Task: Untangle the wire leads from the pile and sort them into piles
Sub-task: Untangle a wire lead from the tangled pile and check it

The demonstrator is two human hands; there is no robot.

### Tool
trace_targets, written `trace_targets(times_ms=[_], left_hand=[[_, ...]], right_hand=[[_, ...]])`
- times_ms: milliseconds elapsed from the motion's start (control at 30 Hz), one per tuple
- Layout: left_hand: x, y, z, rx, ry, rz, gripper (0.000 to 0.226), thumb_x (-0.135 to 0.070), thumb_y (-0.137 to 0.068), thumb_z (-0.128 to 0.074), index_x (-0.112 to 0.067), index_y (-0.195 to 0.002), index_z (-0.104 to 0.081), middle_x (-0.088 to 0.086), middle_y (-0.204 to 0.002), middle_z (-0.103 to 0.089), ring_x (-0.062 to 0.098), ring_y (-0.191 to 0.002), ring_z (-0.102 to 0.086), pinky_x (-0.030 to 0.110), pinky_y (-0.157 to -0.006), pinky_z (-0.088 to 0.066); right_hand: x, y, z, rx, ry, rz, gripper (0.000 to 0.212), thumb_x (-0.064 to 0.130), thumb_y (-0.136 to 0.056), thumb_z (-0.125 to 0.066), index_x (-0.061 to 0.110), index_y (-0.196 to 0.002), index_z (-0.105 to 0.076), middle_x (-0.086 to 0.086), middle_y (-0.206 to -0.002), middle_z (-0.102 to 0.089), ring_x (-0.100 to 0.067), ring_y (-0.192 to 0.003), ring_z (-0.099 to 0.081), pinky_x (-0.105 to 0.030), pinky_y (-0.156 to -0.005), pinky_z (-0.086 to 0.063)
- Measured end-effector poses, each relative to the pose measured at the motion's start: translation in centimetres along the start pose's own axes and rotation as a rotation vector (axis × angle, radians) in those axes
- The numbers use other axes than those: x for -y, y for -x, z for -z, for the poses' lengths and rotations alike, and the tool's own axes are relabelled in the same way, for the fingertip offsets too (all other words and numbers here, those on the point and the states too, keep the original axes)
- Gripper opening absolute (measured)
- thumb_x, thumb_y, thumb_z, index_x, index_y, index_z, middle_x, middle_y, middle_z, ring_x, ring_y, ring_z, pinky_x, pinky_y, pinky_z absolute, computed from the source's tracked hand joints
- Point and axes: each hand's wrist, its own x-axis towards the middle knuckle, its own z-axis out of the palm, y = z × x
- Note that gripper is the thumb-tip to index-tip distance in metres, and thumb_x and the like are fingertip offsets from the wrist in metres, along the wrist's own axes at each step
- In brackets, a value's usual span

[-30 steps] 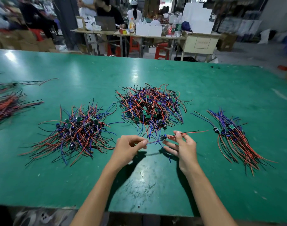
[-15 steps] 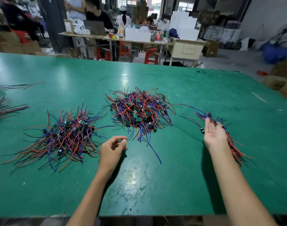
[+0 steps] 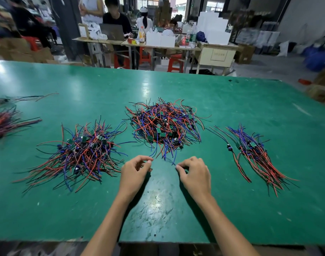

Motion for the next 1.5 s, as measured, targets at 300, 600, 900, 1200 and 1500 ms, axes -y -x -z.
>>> trace_targets(times_ms=[300,600,900,1200,1500], left_hand=[[-1.5,-1.6,-1.7,-0.153,-0.591,-0.093,0.028,-0.051,-0.094,-0.061,-0.036,-0.117,-0.067,-0.009,-0.106,-0.062,0.011,-0.09,-0.062,0.028,-0.076,-0.044],[-1.2,-1.6,-3.4,-0.174,-0.722,-0.089,0.016,-0.041,-0.097,-0.062,-0.031,-0.104,-0.071,-0.01,-0.098,-0.068,0.02,-0.09,-0.066,0.032,-0.075,-0.047],[-1.4,0.4,-3.2,-0.035,-0.432,-0.214,0.008,-0.022,-0.103,-0.052,-0.026,-0.098,-0.057,-0.014,-0.09,-0.059,0.016,-0.078,-0.055,0.035,-0.07,-0.041],[-1.3,1.9,-2.2,0.13,-0.083,-0.156,0.02,-0.01,-0.097,-0.064,-0.027,-0.086,-0.067,-0.018,-0.066,-0.061,0.007,-0.054,-0.041,0.023,-0.055,-0.034],[-3.8,1.6,-1.7,0.121,0.241,0.075,0.038,-0.033,-0.107,-0.041,-0.02,-0.112,-0.077,-0.002,-0.106,-0.077,0.015,-0.089,-0.068,0.018,-0.07,-0.053]], right_hand=[[-0.6,1.3,-0.2,-0.062,-0.263,0.059,0.018,0.011,-0.103,-0.05,0.024,-0.091,-0.051,0.012,-0.078,-0.055,-0.005,-0.075,-0.051,-0.019,-0.061,-0.035],[-1.3,0.8,-0.7,-0.127,-0.274,0.018,0.007,0.022,-0.105,-0.048,0.026,-0.108,-0.052,0.004,-0.075,-0.062,-0.022,-0.07,-0.058,-0.038,-0.062,-0.04],[-0.5,0.4,-0.1,-0.23,-0.402,-0.083,0.024,0.01,-0.1,-0.047,0.03,-0.112,-0.053,0.011,-0.092,-0.065,-0.017,-0.085,-0.065,-0.037,-0.073,-0.048],[5.2,-2.8,1.4,0.335,-0.942,-0.492,0.038,0.036,-0.104,-0.05,0.014,-0.093,-0.079,0.002,-0.067,-0.065,0.002,-0.045,-0.057,-0.015,-0.044,-0.044],[4.9,-1.7,1.7,0.176,-0.717,-0.023,0.017,0.025,-0.1,-0.063,0.021,-0.098,-0.079,0.008,-0.057,-0.059,0.0,-0.048,-0.047,-0.014,-0.05,-0.035]])
